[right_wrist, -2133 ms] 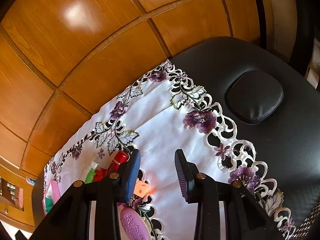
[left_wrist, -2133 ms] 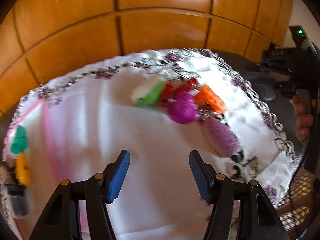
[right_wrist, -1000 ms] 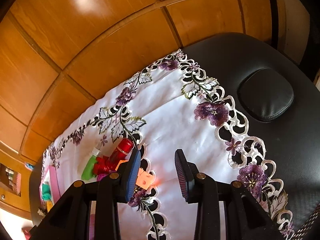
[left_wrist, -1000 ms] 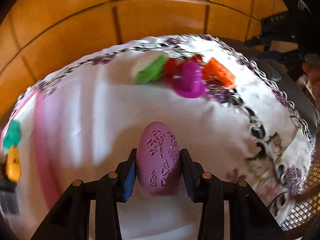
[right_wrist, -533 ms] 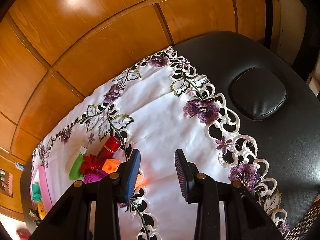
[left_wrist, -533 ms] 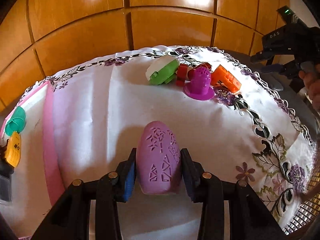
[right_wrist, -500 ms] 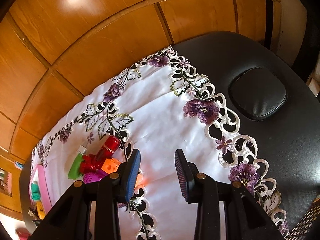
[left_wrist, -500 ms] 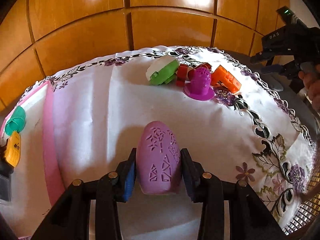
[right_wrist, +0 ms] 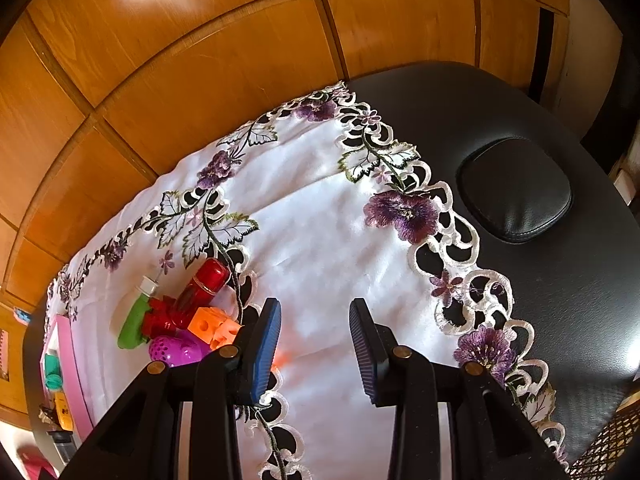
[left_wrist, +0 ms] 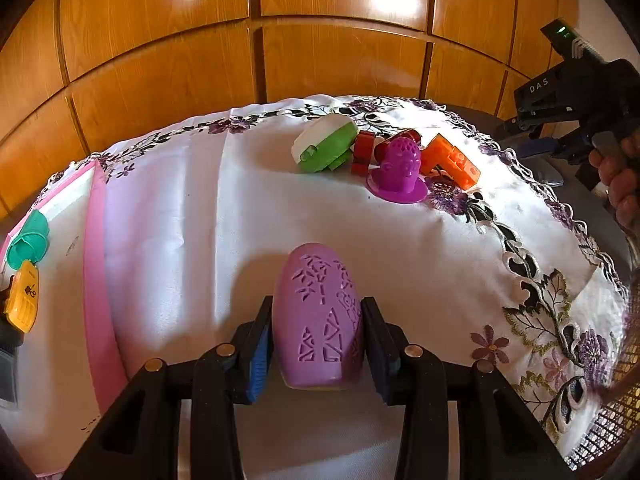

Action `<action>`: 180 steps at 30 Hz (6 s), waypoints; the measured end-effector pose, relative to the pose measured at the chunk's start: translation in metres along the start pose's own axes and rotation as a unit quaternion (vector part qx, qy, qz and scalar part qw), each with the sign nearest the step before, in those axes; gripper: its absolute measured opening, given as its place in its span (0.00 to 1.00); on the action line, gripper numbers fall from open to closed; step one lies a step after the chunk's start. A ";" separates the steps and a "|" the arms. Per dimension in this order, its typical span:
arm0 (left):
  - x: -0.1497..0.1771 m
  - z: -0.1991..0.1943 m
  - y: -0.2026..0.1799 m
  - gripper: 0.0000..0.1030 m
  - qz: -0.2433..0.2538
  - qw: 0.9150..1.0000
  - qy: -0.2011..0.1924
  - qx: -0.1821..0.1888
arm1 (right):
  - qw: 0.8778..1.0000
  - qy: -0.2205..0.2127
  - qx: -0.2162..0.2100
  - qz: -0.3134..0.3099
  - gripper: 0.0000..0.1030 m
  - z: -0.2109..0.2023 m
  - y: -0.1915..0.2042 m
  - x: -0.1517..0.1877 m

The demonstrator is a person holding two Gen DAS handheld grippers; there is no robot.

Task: Organize rigid objects
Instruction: 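Lift the lilac egg and carry it over the tray with the left gripper, then grasp the orange interlocking blocks with the right gripper while the left gripper holds the egg, then lower the lilac egg into the tray and open the left gripper, then carry the orange blocks into the tray and release them with the right gripper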

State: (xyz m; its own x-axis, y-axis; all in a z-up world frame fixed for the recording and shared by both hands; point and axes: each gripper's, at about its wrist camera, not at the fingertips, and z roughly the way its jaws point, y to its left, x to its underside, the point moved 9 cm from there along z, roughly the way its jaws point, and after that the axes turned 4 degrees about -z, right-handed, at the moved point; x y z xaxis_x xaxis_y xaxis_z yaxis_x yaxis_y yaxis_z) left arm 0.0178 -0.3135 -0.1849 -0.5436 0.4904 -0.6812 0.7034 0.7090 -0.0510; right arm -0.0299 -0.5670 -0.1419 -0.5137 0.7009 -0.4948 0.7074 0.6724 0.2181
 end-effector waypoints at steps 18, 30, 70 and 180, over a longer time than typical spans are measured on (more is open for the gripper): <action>-0.013 -0.060 -0.009 0.40 0.001 0.999 -0.020 0.040 | 0.998 0.021 0.016 -0.064 0.34 0.012 0.018 0.011; -0.027 -0.103 0.046 0.40 -0.054 0.997 -0.047 -0.021 | 0.991 0.010 0.009 -0.132 0.34 0.011 0.045 0.015; 0.011 -0.140 0.161 0.40 -0.178 0.979 -0.050 -0.081 | 0.977 0.030 -0.011 -0.210 0.37 0.012 0.082 0.033; 0.009 -0.142 0.216 0.59 -0.188 0.966 -0.045 -0.173 | 0.937 0.005 0.087 -0.339 0.22 0.063 0.087 0.023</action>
State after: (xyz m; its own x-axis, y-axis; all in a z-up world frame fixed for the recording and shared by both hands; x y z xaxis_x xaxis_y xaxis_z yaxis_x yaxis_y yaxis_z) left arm 0.0994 -0.0838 -0.0983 -0.6783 0.1313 -0.7229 0.2615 0.9626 -0.0705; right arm 0.0509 -0.5076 -0.1873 -0.8776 0.1289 -0.4618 0.2847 0.9151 -0.2855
